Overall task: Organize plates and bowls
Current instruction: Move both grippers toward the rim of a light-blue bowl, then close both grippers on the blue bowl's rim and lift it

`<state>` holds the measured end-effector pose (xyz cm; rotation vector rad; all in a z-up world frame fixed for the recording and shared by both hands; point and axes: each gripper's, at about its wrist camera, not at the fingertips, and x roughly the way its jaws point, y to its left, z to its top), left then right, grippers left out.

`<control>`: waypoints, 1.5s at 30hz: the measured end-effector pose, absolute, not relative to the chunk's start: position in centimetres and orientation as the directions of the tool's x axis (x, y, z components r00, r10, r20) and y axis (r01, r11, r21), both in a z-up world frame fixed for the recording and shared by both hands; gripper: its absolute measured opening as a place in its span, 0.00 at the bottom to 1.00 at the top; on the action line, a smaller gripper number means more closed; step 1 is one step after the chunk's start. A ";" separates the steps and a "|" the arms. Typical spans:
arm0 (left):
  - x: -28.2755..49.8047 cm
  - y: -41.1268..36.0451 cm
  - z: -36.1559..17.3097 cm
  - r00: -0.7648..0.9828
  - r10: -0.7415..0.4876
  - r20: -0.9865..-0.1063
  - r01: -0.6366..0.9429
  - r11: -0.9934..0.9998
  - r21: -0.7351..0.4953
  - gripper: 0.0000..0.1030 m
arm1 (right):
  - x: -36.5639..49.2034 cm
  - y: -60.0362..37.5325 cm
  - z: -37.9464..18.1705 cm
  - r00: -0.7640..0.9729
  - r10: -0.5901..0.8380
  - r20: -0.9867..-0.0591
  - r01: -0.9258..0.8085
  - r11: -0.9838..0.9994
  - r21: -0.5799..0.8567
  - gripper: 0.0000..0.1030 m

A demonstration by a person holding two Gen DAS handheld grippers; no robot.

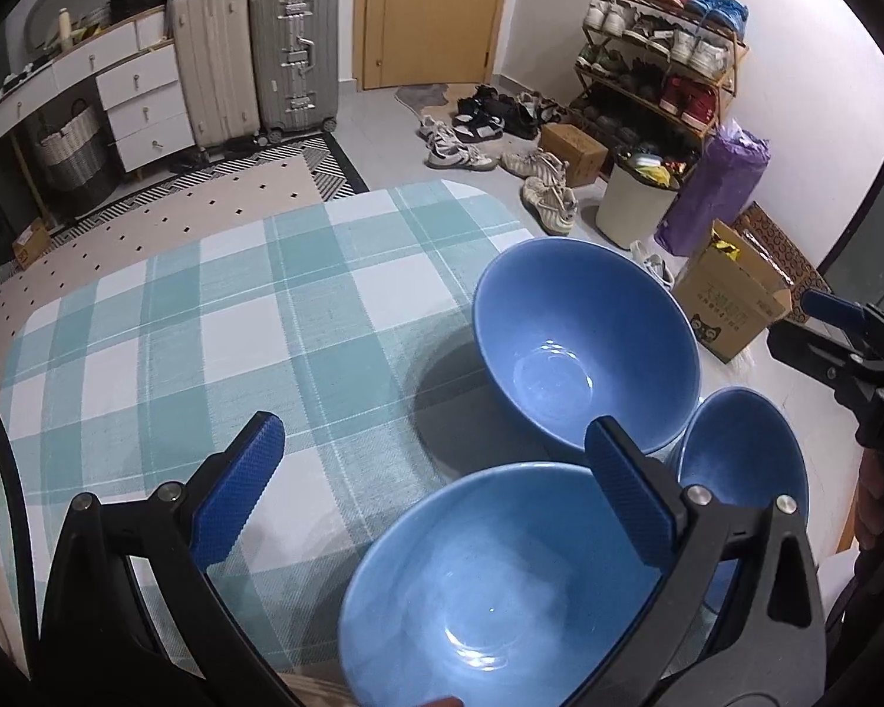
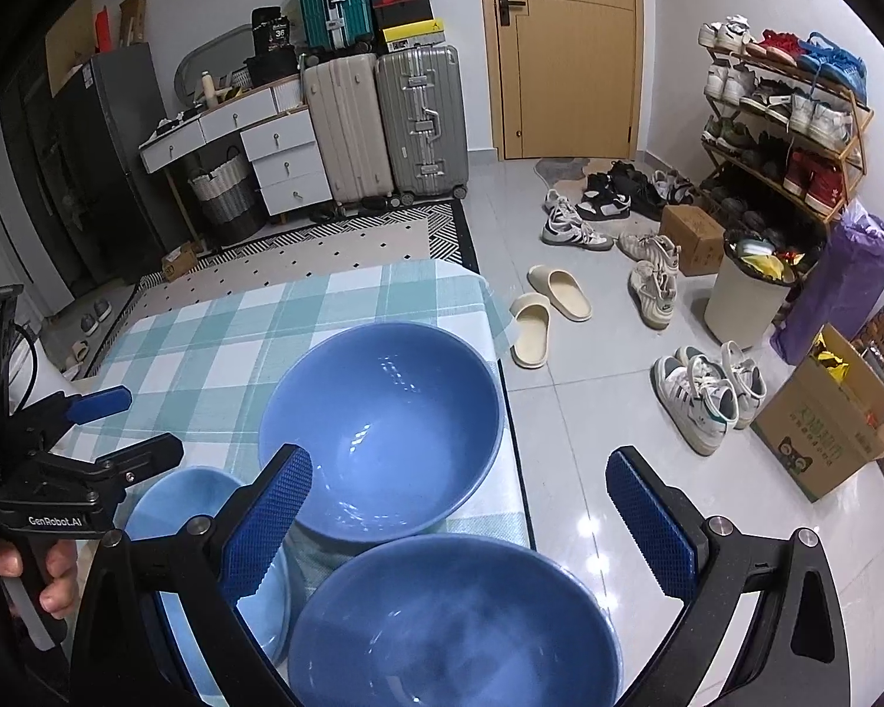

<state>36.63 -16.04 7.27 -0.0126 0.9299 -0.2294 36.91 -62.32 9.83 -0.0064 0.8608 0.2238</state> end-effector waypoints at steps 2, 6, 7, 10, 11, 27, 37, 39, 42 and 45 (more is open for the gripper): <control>37.1 -16.4 7.1 0.571 -0.199 -0.796 0.197 0.975 -0.103 0.99 | 37.3 -62.5 9.7 0.627 0.192 -0.755 -0.196 0.977 0.085 0.99; 38.1 -17.1 6.8 0.562 -0.207 -0.801 0.209 0.972 -0.105 0.98 | 38.2 -62.7 9.2 0.616 0.192 -0.764 -0.194 0.977 0.089 0.99; 38.3 -17.2 6.7 0.560 -0.210 -0.802 0.210 0.972 -0.108 0.98 | 38.4 -62.6 9.0 0.613 0.191 -0.767 -0.194 0.977 0.088 0.99; 39.2 -17.6 6.3 0.548 -0.216 -0.808 0.210 0.971 -0.117 0.96 | 38.9 -62.6 8.6 0.604 0.194 -0.773 -0.200 0.976 0.089 0.99; 39.5 -17.7 6.1 0.544 -0.216 -0.811 0.210 0.971 -0.118 0.95 | 39.2 -62.6 8.3 0.600 0.198 -0.775 -0.204 0.975 0.092 0.99; 43.0 -19.1 2.0 0.468 -0.231 -0.853 0.213 0.966 -0.145 0.64 | 42.4 -61.8 3.2 0.501 0.210 -0.840 -0.229 0.968 0.106 0.62; 44.1 -19.8 0.3 0.434 -0.270 -0.859 0.225 0.956 -0.187 0.31 | 43.2 -61.8 1.9 0.485 0.202 -0.851 -0.226 0.969 0.101 0.34; 44.2 -20.0 0.2 0.433 -0.278 -0.857 0.235 0.953 -0.190 0.26 | 43.2 -61.7 1.8 0.486 0.199 -0.851 -0.227 0.969 0.097 0.30; 44.2 -20.3 0.2 0.431 -0.282 -0.857 0.240 0.952 -0.192 0.18 | 43.2 -61.7 1.8 0.492 0.189 -0.850 -0.228 0.970 0.083 0.23; 44.2 -20.6 0.3 0.430 -0.282 -0.857 0.246 0.951 -0.190 0.15 | 43.1 -61.7 1.8 0.497 0.184 -0.848 -0.230 0.970 0.076 0.19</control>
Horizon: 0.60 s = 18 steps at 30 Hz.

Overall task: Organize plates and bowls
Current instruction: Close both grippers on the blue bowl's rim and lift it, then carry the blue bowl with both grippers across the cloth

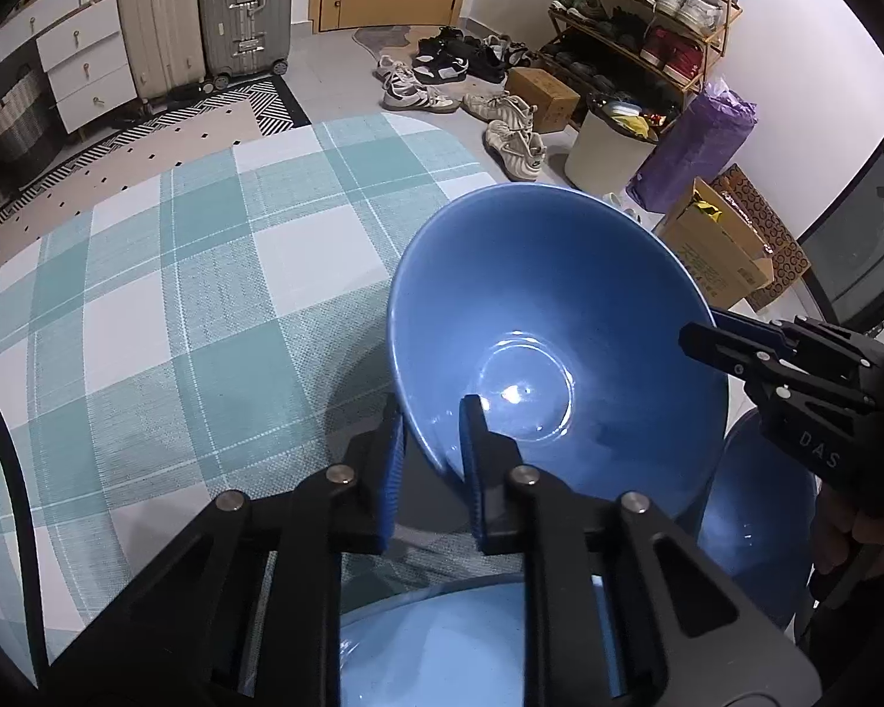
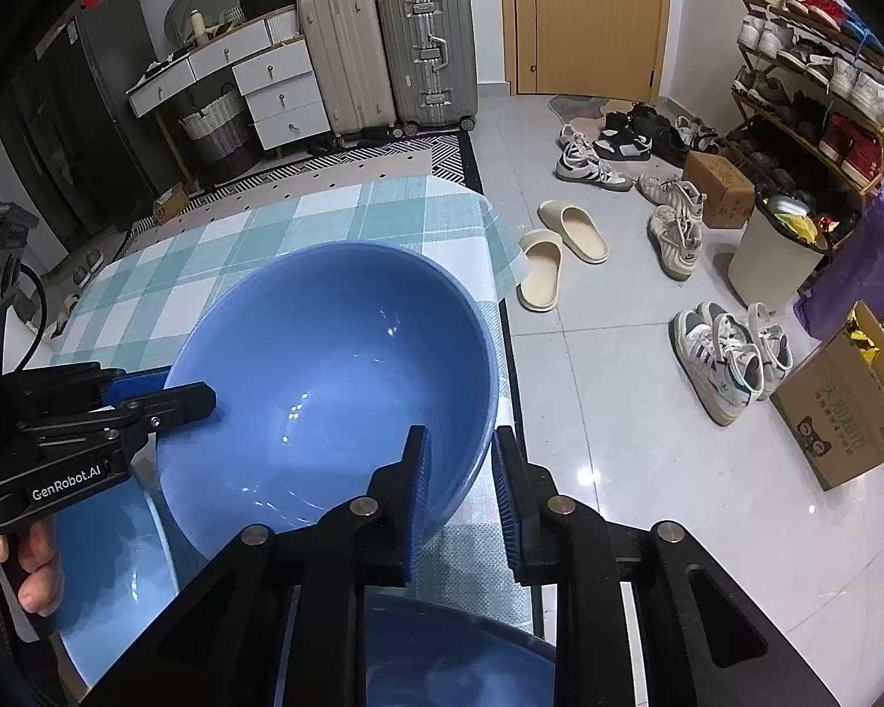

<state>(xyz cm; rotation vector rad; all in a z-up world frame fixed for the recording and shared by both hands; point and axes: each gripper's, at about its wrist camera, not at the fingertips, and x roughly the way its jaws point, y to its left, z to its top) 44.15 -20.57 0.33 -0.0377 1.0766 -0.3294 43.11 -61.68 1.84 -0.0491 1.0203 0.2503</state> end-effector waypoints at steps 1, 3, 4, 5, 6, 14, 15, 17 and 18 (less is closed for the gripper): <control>44.2 -20.6 0.3 0.433 -0.278 -0.858 0.246 0.952 -0.185 0.15 | 43.1 -61.7 1.9 0.499 0.182 -0.847 -0.231 0.970 0.072 0.19; 44.1 -20.7 0.4 0.435 -0.278 -0.857 0.245 0.952 -0.184 0.14 | 43.0 -61.7 1.8 0.501 0.180 -0.847 -0.231 0.970 0.069 0.18; 44.0 -20.7 0.4 0.435 -0.276 -0.857 0.245 0.952 -0.183 0.14 | 42.9 -61.7 1.8 0.502 0.178 -0.846 -0.232 0.970 0.067 0.18; 43.9 -20.7 0.5 0.438 -0.275 -0.856 0.245 0.952 -0.181 0.14 | 42.9 -61.7 1.8 0.503 0.176 -0.846 -0.232 0.971 0.064 0.17; 43.9 -20.7 0.6 0.442 -0.277 -0.853 0.245 0.952 -0.182 0.14 | 42.9 -61.7 1.8 0.504 0.176 -0.846 -0.231 0.971 0.064 0.17; 43.4 -20.6 1.8 0.470 -0.286 -0.835 0.248 0.951 -0.186 0.14 | 42.7 -61.9 2.4 0.526 0.178 -0.832 -0.226 0.972 0.065 0.17; 43.3 -20.6 2.0 0.473 -0.287 -0.833 0.248 0.951 -0.187 0.14 | 42.6 -61.9 2.6 0.530 0.179 -0.829 -0.225 0.972 0.066 0.17; 43.1 -20.6 2.4 0.480 -0.288 -0.829 0.249 0.951 -0.186 0.14 | 42.5 -62.0 2.8 0.537 0.179 -0.824 -0.226 0.972 0.064 0.17; 43.0 -20.6 2.6 0.484 -0.288 -0.826 0.251 0.950 -0.185 0.14 | 42.4 -62.0 3.1 0.542 0.181 -0.821 -0.226 0.972 0.065 0.17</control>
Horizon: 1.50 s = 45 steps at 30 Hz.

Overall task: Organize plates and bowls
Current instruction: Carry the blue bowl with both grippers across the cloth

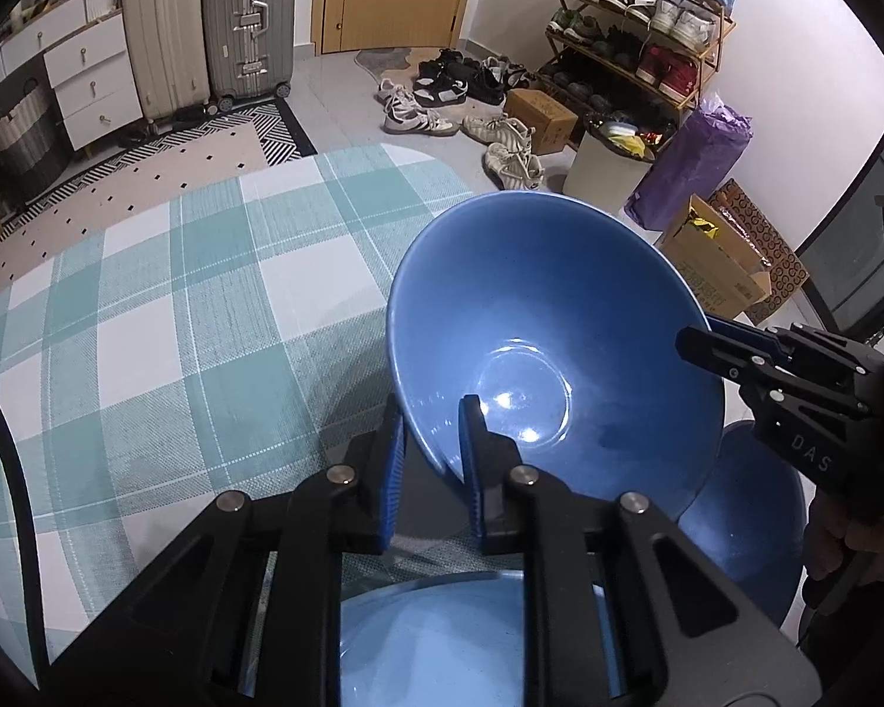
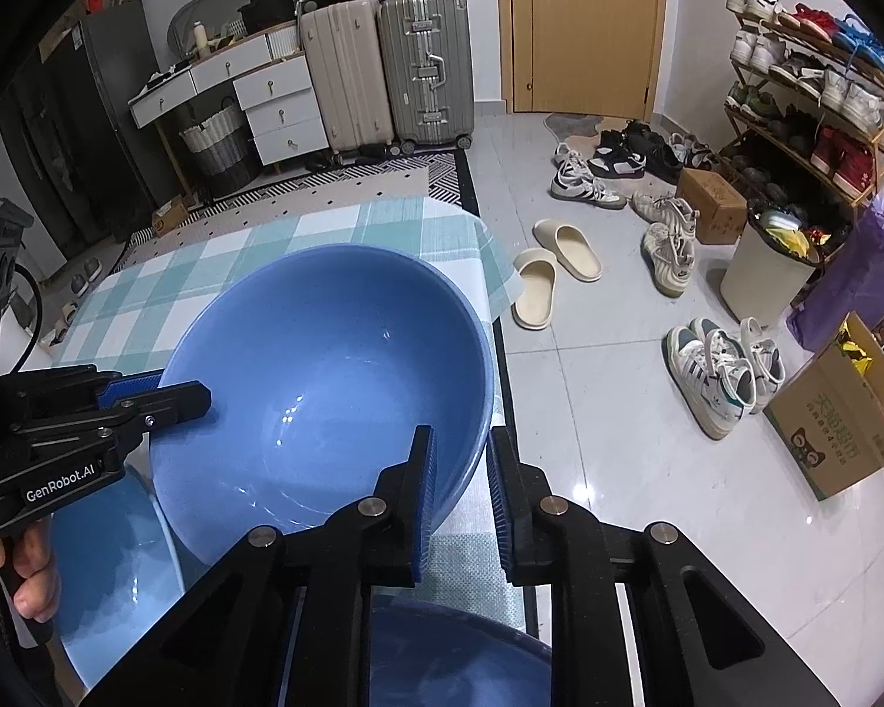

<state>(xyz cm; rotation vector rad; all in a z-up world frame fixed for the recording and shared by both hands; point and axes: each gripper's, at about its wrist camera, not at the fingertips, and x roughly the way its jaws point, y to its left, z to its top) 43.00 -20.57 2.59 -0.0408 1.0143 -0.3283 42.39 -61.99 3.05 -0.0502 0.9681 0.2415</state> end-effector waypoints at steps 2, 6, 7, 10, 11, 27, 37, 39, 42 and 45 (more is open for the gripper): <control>42.7 -20.6 3.1 0.491 -0.289 -0.822 0.251 0.950 -0.184 0.14 | 42.2 -62.0 3.5 0.552 0.181 -0.814 -0.225 0.972 0.064 0.17; 41.9 -20.6 4.2 0.506 -0.294 -0.811 0.255 0.949 -0.185 0.14 | 41.7 -62.1 4.4 0.570 0.187 -0.800 -0.226 0.972 0.067 0.17; 41.7 -20.6 4.5 0.510 -0.296 -0.808 0.256 0.949 -0.186 0.14 | 41.6 -62.2 4.7 0.576 0.188 -0.796 -0.226 0.972 0.066 0.17; 41.1 -20.5 5.3 0.522 -0.298 -0.799 0.257 0.949 -0.185 0.14 | 41.1 -62.2 5.5 0.589 0.186 -0.786 -0.226 0.972 0.061 0.17; 40.9 -20.6 5.5 0.525 -0.297 -0.798 0.257 0.949 -0.184 0.14 | 40.9 -62.1 5.8 0.592 0.187 -0.784 -0.227 0.972 0.060 0.17; 36.0 -20.1 10.4 0.589 -0.300 -0.750 0.265 0.949 -0.171 0.15 | 37.6 -61.8 9.7 0.643 0.203 -0.738 -0.246 0.968 0.052 0.17; 31.9 -19.4 13.3 0.625 -0.293 -0.723 0.260 0.952 -0.160 0.15 | 34.6 -61.6 12.0 0.678 0.220 -0.701 -0.260 0.964 0.051 0.17; 30.8 -19.2 13.8 0.633 -0.290 -0.718 0.257 0.953 -0.158 0.15 | 33.9 -61.3 12.3 0.682 0.222 -0.697 -0.263 0.963 0.050 0.17; 29.2 -18.8 14.4 0.641 -0.288 -0.711 0.255 0.954 -0.157 0.15 | 32.9 -60.7 12.9 0.689 0.223 -0.689 -0.267 0.963 0.043 0.17; 27.7 -18.4 14.8 0.648 -0.281 -0.708 0.252 0.956 -0.150 0.15 | 31.8 -60.2 13.3 0.695 0.226 -0.683 -0.271 0.962 0.042 0.17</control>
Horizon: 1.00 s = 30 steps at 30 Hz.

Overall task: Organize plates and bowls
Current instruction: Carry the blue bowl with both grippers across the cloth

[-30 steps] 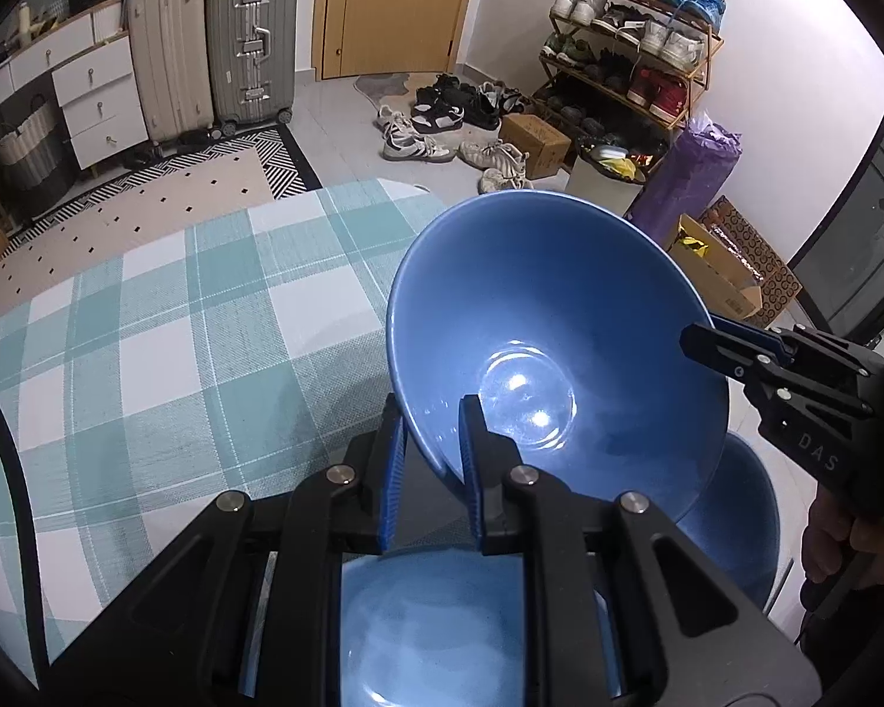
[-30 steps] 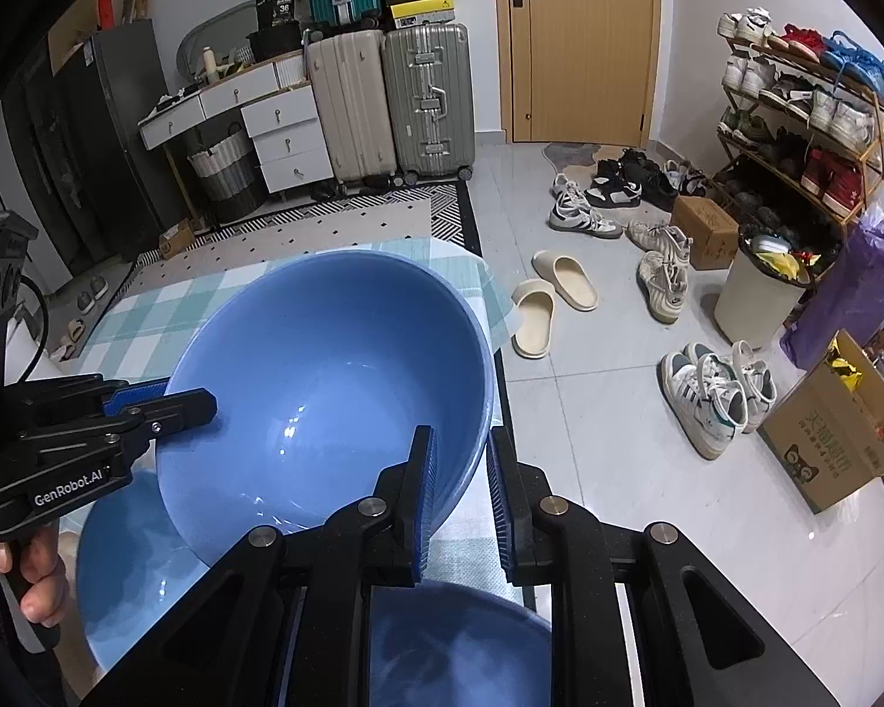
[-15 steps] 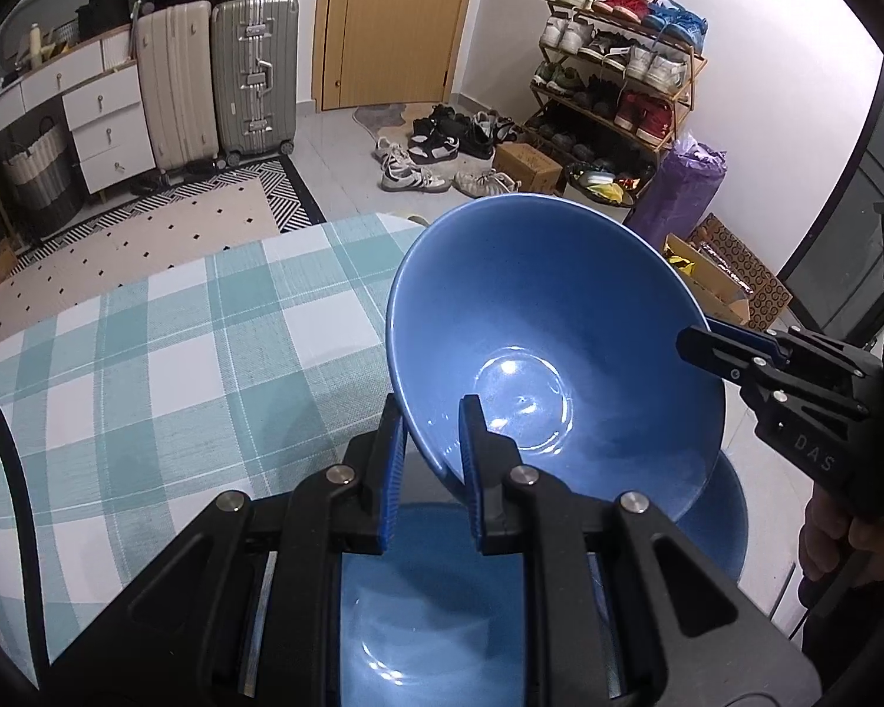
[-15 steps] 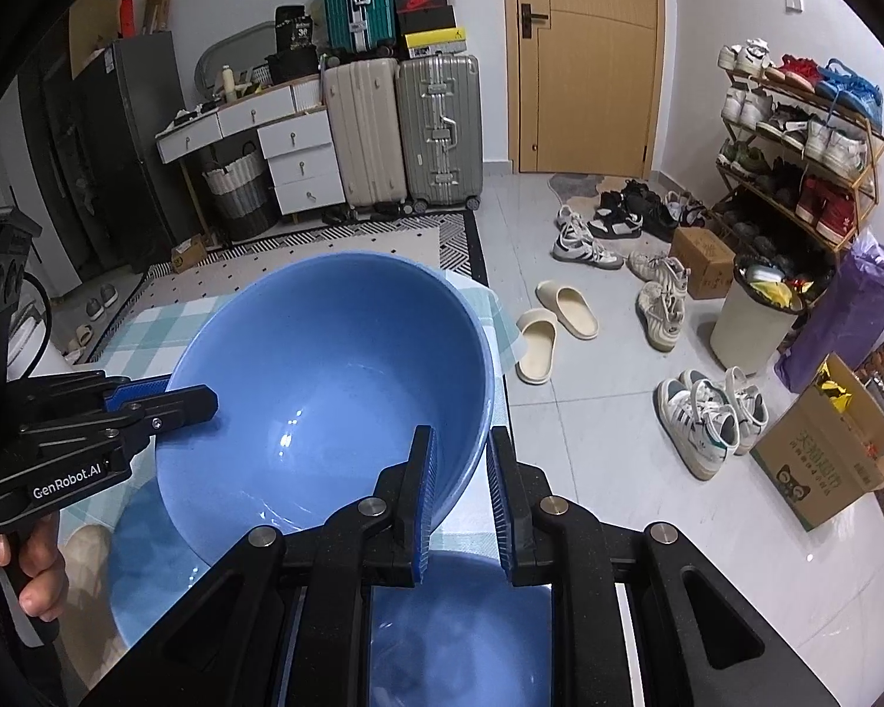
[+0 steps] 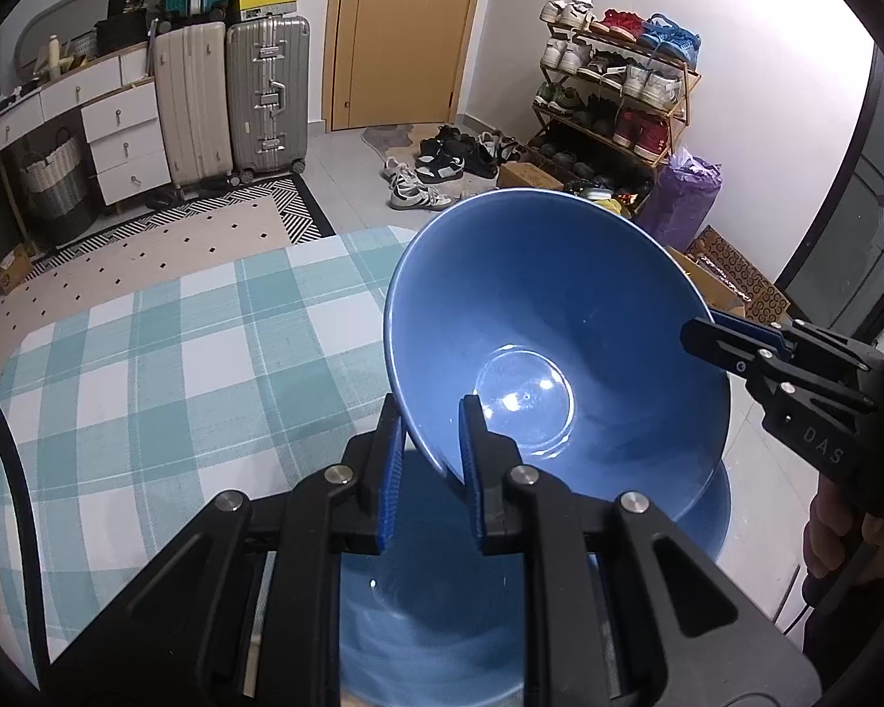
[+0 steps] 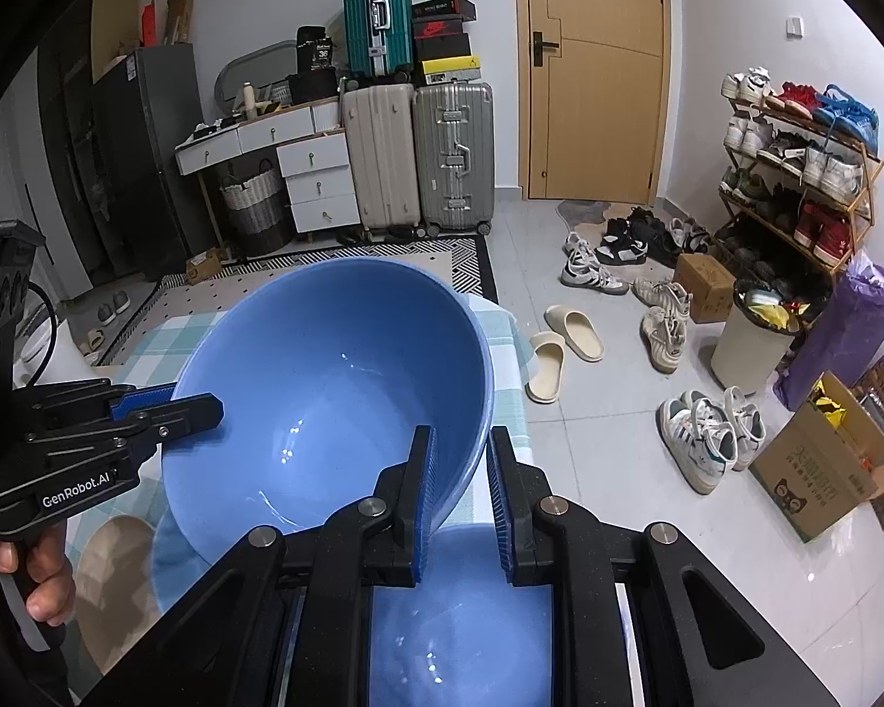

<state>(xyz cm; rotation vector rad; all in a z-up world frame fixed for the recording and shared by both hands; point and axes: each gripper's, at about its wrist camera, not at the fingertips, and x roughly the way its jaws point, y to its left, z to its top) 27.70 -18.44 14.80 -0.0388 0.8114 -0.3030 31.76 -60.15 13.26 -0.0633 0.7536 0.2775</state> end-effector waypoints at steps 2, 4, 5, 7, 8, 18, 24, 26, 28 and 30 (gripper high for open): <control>26.8 -18.2 14.9 0.652 -0.276 -0.706 0.249 0.958 -0.145 0.15 | 31.1 -59.9 13.4 0.699 0.229 -0.677 -0.274 0.961 0.042 0.17; 25.9 -18.0 15.1 0.654 -0.273 -0.705 0.245 0.959 -0.145 0.15 | 30.4 -59.4 13.6 0.701 0.233 -0.674 -0.279 0.959 0.041 0.17; 25.4 -17.8 15.2 0.657 -0.273 -0.703 0.243 0.959 -0.145 0.15 | 30.1 -59.2 13.6 0.701 0.233 -0.674 -0.282 0.959 0.039 0.17; 24.5 -17.5 15.3 0.662 -0.270 -0.699 0.238 0.960 -0.145 0.15 | 29.4 -58.8 13.6 0.705 0.233 -0.670 -0.286 0.958 0.032 0.17; 24.1 -17.3 15.4 0.664 -0.270 -0.698 0.236 0.960 -0.148 0.15 | 29.1 -58.5 13.7 0.705 0.234 -0.669 -0.287 0.957 0.032 0.17; 20.5 -16.1 15.2 0.673 -0.251 -0.695 0.216 0.966 -0.140 0.15 | 26.7 -57.0 13.4 0.704 0.251 -0.664 -0.308 0.951 0.033 0.17; 18.8 -15.5 15.1 0.683 -0.235 -0.692 0.201 0.971 -0.131 0.15 | 25.7 -56.5 13.2 0.703 0.264 -0.660 -0.322 0.946 0.035 0.17; 18.5 -15.3 15.0 0.684 -0.230 -0.692 0.196 0.972 -0.130 0.15 | 25.4 -56.2 13.1 0.702 0.268 -0.660 -0.329 0.944 0.034 0.17; 17.9 -15.0 14.8 0.686 -0.224 -0.692 0.191 0.974 -0.126 0.15 | 25.2 -56.1 13.0 0.699 0.274 -0.660 -0.334 0.942 0.038 0.17; 17.4 -14.8 14.6 0.686 -0.216 -0.694 0.184 0.975 -0.121 0.15 | 24.8 -55.8 12.7 0.699 0.281 -0.658 -0.339 0.940 0.042 0.17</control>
